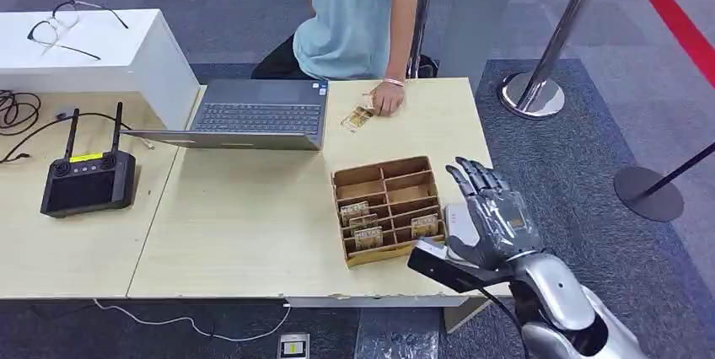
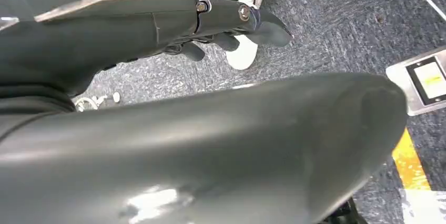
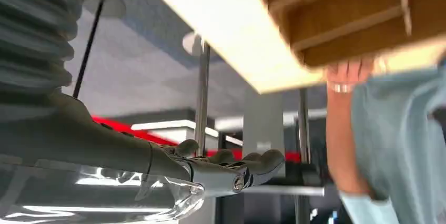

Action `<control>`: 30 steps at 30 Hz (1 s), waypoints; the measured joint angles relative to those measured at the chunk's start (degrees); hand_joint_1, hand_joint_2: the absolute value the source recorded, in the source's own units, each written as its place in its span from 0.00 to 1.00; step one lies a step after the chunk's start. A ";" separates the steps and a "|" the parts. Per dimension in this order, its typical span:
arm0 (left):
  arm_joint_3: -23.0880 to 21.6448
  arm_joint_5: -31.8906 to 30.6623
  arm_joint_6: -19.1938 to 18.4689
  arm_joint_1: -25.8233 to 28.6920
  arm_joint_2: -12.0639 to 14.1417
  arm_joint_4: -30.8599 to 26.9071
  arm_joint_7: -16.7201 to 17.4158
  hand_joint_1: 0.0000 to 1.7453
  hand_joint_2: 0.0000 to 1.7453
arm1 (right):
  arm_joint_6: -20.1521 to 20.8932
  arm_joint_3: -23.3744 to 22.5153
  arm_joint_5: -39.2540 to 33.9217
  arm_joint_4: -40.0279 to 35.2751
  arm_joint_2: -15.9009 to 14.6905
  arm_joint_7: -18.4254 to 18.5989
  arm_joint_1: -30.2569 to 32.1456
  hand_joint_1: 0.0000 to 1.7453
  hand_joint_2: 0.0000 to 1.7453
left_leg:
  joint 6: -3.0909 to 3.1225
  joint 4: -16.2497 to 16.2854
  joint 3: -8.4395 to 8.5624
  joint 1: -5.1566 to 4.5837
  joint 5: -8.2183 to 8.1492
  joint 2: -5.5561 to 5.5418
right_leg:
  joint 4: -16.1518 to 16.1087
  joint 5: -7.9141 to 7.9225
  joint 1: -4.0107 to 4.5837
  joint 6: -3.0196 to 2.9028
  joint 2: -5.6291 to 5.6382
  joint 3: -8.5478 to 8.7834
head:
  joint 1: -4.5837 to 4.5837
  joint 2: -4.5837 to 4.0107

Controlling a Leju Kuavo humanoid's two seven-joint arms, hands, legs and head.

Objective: Pass the card to the sensor for recognition and then transmit it.

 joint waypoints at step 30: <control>-0.90 -0.68 -0.50 0.00 0.94 0.02 0.20 0.00 0.00 | -2.91 8.54 -5.07 13.86 5.84 -1.95 -3.93 0.03 1.00 | 0.00 0.00 0.01 0.00 0.00 0.01 | 0.00 0.00 0.00 0.00 0.01 0.00 | 0.00 0.00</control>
